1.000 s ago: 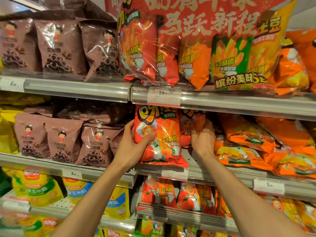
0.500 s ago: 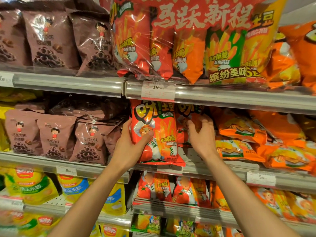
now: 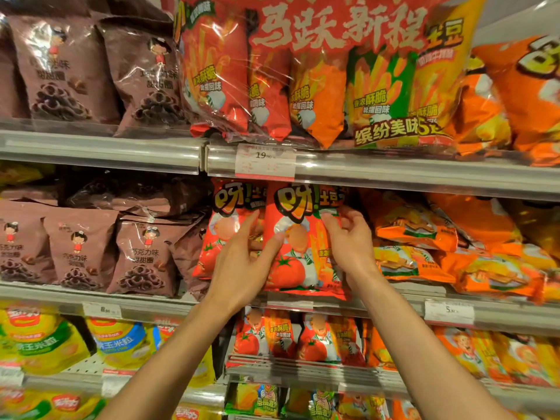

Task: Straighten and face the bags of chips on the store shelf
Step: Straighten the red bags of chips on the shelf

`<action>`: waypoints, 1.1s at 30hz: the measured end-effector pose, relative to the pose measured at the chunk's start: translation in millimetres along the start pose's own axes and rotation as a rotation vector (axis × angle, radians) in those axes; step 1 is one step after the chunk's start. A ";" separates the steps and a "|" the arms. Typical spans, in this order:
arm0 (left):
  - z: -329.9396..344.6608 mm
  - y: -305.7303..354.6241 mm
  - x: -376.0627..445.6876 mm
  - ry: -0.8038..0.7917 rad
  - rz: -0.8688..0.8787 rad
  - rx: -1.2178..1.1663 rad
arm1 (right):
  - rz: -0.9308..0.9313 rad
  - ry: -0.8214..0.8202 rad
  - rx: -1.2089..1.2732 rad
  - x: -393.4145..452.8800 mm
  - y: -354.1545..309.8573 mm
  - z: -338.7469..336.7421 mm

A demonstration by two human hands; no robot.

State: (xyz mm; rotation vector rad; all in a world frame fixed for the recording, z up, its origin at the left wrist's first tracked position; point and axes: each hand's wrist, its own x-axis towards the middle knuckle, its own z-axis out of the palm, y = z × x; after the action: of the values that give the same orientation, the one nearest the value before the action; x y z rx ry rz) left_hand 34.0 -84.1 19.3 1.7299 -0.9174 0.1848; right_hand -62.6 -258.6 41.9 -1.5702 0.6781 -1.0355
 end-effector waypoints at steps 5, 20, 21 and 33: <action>-15.5 -21.8 0.7 0.212 0.200 0.285 | -0.200 0.214 -0.042 11.7 -4.0 -0.2; -3.1 -68.7 -9.6 0.033 0.129 0.547 | -0.365 0.116 -0.660 -29.5 36.1 1.7; -2.2 -69.6 -8.7 0.034 0.133 0.547 | -0.345 0.084 -0.658 -33.7 41.1 1.9; 5.3 -72.1 10.8 -0.003 0.212 0.596 | -0.351 0.008 -0.749 -26.2 44.0 15.1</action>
State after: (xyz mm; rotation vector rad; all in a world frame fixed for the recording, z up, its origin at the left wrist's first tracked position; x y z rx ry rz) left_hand 87.0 -87.9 -31.0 2.1671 -1.1216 0.6484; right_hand -57.1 -240.5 -8.0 -2.3991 0.8737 -1.1029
